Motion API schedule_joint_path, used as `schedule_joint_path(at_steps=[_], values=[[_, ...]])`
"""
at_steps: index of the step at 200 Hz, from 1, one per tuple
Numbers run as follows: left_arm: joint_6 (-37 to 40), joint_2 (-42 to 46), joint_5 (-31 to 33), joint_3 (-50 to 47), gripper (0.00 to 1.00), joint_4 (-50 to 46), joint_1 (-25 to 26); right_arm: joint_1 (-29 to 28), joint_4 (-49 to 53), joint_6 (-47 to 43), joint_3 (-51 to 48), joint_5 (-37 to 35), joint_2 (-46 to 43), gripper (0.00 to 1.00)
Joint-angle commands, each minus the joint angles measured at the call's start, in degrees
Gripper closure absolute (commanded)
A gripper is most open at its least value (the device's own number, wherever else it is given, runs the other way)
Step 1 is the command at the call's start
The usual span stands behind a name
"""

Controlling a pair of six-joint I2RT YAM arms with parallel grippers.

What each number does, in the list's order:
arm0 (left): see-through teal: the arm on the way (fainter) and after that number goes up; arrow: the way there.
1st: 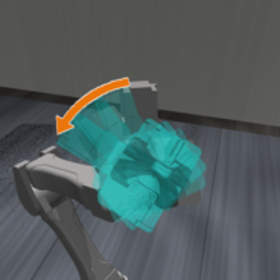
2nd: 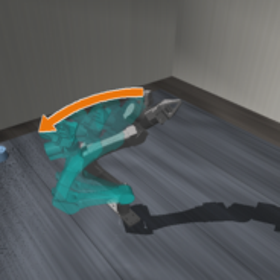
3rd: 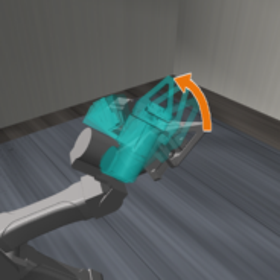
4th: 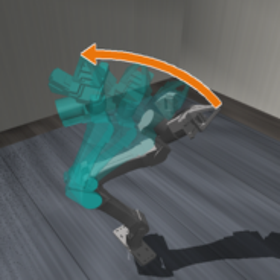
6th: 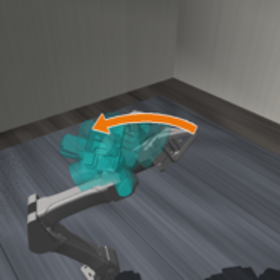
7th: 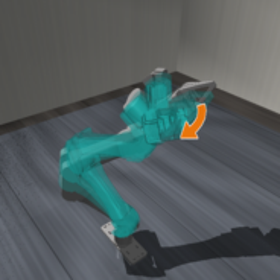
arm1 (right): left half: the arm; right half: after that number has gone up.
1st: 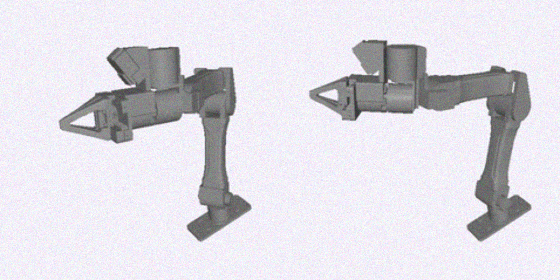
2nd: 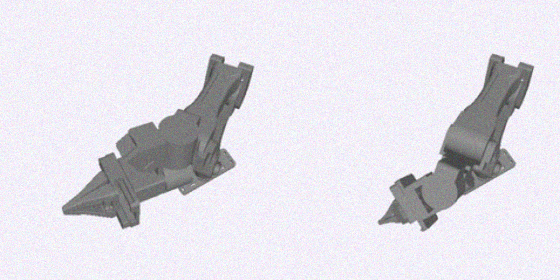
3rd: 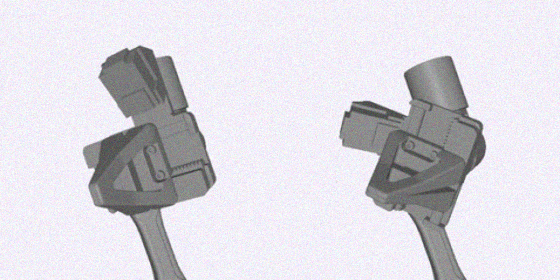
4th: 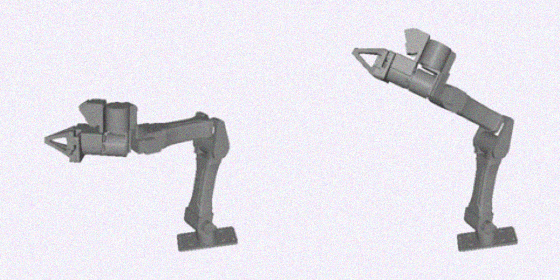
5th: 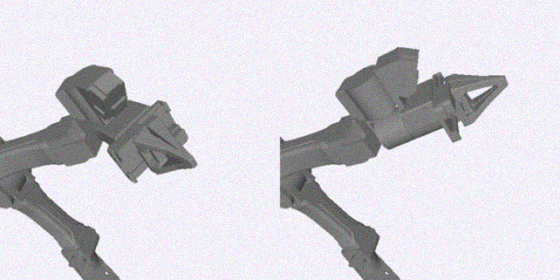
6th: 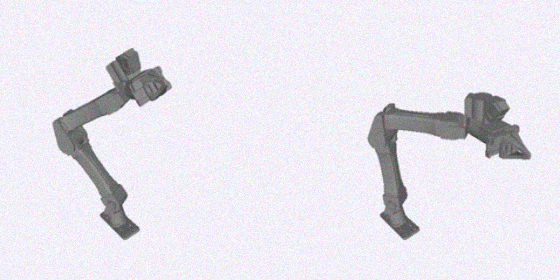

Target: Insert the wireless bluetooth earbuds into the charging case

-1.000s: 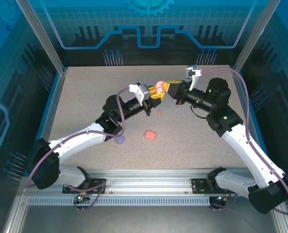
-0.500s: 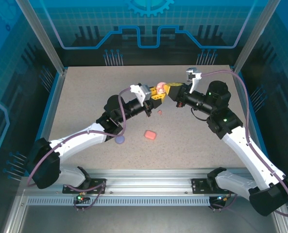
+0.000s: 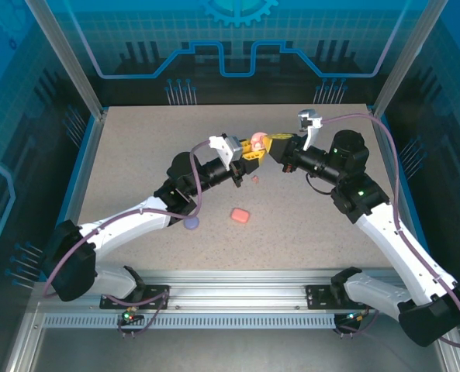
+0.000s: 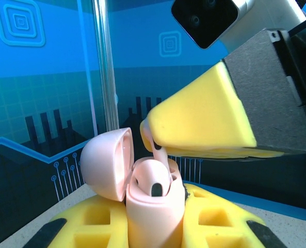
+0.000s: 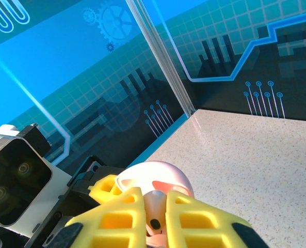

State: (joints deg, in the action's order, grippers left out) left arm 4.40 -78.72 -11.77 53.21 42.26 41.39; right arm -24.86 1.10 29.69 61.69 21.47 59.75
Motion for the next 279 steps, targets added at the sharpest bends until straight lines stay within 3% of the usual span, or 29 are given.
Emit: schedule_joint_path(at_steps=[1,53,108,144,170,204,242,279], values=[[-1.24,0.75,0.80,1.83,1.00,4.39,0.02,-0.46,3.83,-0.78,-0.02,-2.40,0.55,0.82],[-1.59,0.76,0.62,1.62,1.00,4.18,0.01,-0.19,3.92,0.55,1.21,-3.41,1.08,0.74],[-2.28,0.27,0.96,0.78,1.00,4.31,0.05,0.77,6.08,1.84,5.28,-1.79,0.50,0.32],[-3.15,-0.11,1.58,-0.34,1.00,5.21,0.01,3.59,9.94,3.69,7.74,-2.36,-2.84,0.21],[-3.19,-0.50,1.64,-1.24,1.00,5.01,0.01,5.54,16.56,4.10,10.97,-4.52,-2.88,0.19],[-1.22,-0.65,1.47,-2.64,1.00,2.48,0.02,7.02,31.84,2.48,21.40,-7.37,5.70,0.25],[-0.21,-0.32,0.09,-4.19,1.00,-0.39,0.06,7.18,46.79,-1.48,36.54,-9.90,19.87,0.69],[-1.00,0.23,-1.47,-4.94,1.00,-1.39,0.06,6.51,52.36,-3.61,45.36,-8.96,30.10,0.88]])
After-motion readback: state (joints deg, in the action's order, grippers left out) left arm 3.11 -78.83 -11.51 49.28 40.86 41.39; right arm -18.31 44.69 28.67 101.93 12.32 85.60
